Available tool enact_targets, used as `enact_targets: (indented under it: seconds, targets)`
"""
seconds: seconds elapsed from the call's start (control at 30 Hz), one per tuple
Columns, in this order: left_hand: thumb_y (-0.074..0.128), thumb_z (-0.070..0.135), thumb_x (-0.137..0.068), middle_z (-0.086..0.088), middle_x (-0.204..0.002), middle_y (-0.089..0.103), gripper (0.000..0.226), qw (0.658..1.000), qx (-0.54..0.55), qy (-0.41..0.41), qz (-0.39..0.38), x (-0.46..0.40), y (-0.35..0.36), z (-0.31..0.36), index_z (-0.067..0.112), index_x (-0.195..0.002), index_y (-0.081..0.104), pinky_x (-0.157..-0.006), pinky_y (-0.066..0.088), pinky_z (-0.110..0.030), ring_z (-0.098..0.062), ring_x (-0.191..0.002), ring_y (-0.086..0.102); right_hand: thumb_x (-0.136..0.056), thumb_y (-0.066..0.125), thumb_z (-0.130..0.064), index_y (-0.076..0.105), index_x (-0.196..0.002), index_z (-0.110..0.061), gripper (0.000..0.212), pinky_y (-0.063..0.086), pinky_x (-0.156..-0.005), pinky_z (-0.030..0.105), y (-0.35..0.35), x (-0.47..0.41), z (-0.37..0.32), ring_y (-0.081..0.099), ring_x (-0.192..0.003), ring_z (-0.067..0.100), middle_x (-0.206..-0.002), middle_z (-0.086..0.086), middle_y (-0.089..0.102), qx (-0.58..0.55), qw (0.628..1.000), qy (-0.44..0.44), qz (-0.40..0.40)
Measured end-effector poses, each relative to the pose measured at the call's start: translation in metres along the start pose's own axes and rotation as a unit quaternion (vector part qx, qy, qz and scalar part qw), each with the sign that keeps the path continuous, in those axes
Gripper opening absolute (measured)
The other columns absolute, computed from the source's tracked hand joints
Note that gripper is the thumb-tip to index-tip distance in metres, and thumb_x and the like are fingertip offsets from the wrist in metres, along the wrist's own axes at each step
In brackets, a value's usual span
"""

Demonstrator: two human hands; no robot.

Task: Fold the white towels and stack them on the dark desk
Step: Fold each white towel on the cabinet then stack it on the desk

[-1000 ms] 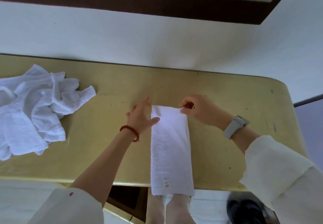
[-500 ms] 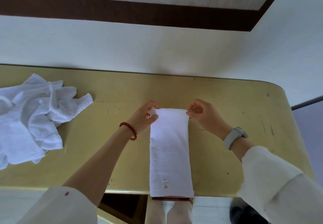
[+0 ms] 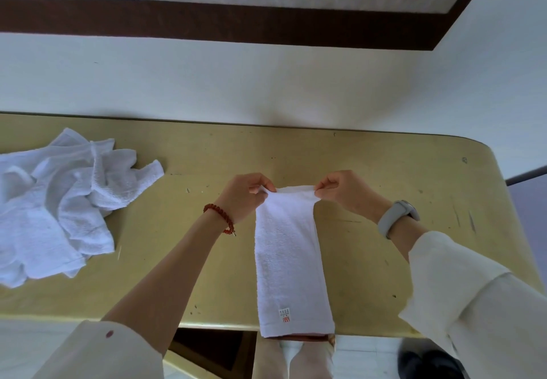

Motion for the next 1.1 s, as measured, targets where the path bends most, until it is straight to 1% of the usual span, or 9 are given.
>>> enact_targets:
  seconds: [0.07, 0.13, 0.23, 0.4, 0.53, 0.67, 0.8, 0.93, 1.1]
  targets:
    - [0.051, -0.008, -0.084, 0.013, -0.081, 0.063, 0.036, 1.000, 0.026, 0.006, -0.007, 0.001, 0.000, -0.001, 0.023, -0.069, 0.060, -0.069, 0.042, -0.005, 0.009, -0.074, 0.056, -0.084, 0.062, -0.011, 0.066, -0.080, -0.011, 0.005, 0.042, -0.068, 0.013, 0.003, -0.002, 0.001, 0.055, -0.073, 0.007, -0.074, -0.007, 0.061, -0.003, 1.000, 0.002, -0.011]
    - [0.051, -0.010, -0.084, 0.011, -0.086, 0.065, 0.038, 0.998, 0.054, 0.005, -0.009, 0.002, 0.000, -0.004, 0.022, -0.068, 0.060, -0.082, 0.048, -0.019, -0.006, -0.088, 0.062, -0.084, 0.063, -0.011, 0.066, -0.081, -0.011, 0.004, 0.042, -0.069, 0.015, 0.005, -0.004, 0.002, 0.055, -0.073, 0.007, -0.075, -0.006, 0.061, -0.013, 1.000, 0.006, -0.011]
    - [0.052, -0.011, -0.082, 0.007, -0.085, 0.067, 0.039, 0.998, 0.070, -0.006, 0.003, 0.002, -0.002, -0.009, 0.023, -0.067, 0.062, -0.083, 0.047, -0.032, -0.018, -0.087, 0.059, -0.083, 0.063, -0.010, 0.065, -0.081, -0.010, 0.004, 0.042, -0.071, 0.017, 0.007, -0.007, 0.001, 0.054, -0.072, 0.008, -0.075, -0.005, 0.060, -0.031, 0.999, -0.001, 0.010]
    - [0.065, 0.008, -0.082, 0.013, -0.081, 0.065, 0.022, 0.998, 0.048, -0.036, 0.012, 0.003, -0.010, -0.006, 0.027, -0.072, 0.064, -0.078, 0.044, -0.013, 0.000, -0.081, 0.060, -0.085, 0.061, -0.009, 0.062, -0.080, -0.011, 0.005, 0.042, -0.063, 0.006, 0.003, -0.007, -0.003, 0.052, -0.069, 0.002, -0.074, -0.008, 0.058, -0.005, 0.997, -0.052, 0.051]
    - [0.068, 0.018, -0.082, 0.010, -0.081, 0.067, 0.004, 0.998, 0.034, -0.046, 0.031, 0.001, -0.014, -0.001, 0.020, -0.079, 0.070, -0.076, 0.044, -0.009, 0.005, -0.081, 0.060, -0.085, 0.060, -0.007, 0.060, -0.081, -0.014, 0.008, 0.042, -0.063, 0.003, -0.003, -0.005, -0.011, 0.052, -0.068, 0.001, -0.075, -0.010, 0.058, 0.030, 0.990, -0.108, 0.084]
    - [0.069, 0.019, -0.080, 0.008, -0.079, 0.067, 0.003, 0.997, 0.010, -0.052, 0.058, -0.003, -0.018, 0.009, 0.017, -0.078, 0.071, -0.071, 0.041, -0.005, 0.006, -0.076, 0.058, -0.087, 0.056, -0.009, 0.065, -0.091, -0.012, 0.011, 0.038, -0.062, -0.001, -0.009, -0.005, -0.021, 0.052, -0.068, -0.002, -0.079, -0.006, 0.061, 0.101, 0.981, -0.143, 0.088]
    - [0.070, 0.020, -0.079, 0.007, -0.080, 0.066, 0.004, 0.995, -0.028, -0.037, 0.090, -0.006, -0.023, 0.025, 0.016, -0.080, 0.072, -0.069, 0.044, -0.011, -0.002, -0.071, 0.057, -0.089, 0.051, -0.008, 0.063, -0.091, -0.010, 0.013, 0.037, -0.056, 0.002, -0.019, -0.002, -0.033, 0.047, -0.061, -0.002, -0.072, -0.017, 0.052, 0.139, 0.970, -0.165, 0.109]
    - [0.070, 0.015, -0.079, 0.017, -0.077, 0.063, 0.006, 0.992, -0.014, -0.008, 0.123, -0.001, -0.034, 0.052, 0.020, -0.075, 0.070, -0.061, 0.044, -0.007, 0.003, -0.053, 0.057, -0.090, 0.051, -0.007, 0.063, -0.093, -0.008, 0.012, 0.036, -0.059, 0.005, -0.032, 0.009, -0.050, 0.045, -0.061, -0.002, -0.080, -0.009, 0.054, 0.128, 0.959, -0.194, 0.162]
    - [0.070, 0.011, -0.077, 0.021, -0.079, 0.062, 0.006, 0.983, 0.010, 0.058, 0.174, 0.010, -0.061, 0.101, 0.017, -0.079, 0.072, -0.060, 0.041, -0.004, 0.005, -0.051, 0.058, -0.092, 0.050, -0.009, 0.062, -0.103, -0.008, 0.016, 0.039, -0.053, 0.005, -0.058, 0.036, -0.091, 0.058, -0.058, 0.006, -0.091, -0.003, 0.056, 0.073, 0.943, -0.252, 0.205]
Point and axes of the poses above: each hand's wrist, its own x-axis away from the middle knuckle, its own y-axis out of the palm, z = x × y, the point moved 2 cm from there along -x, towards the middle knuckle
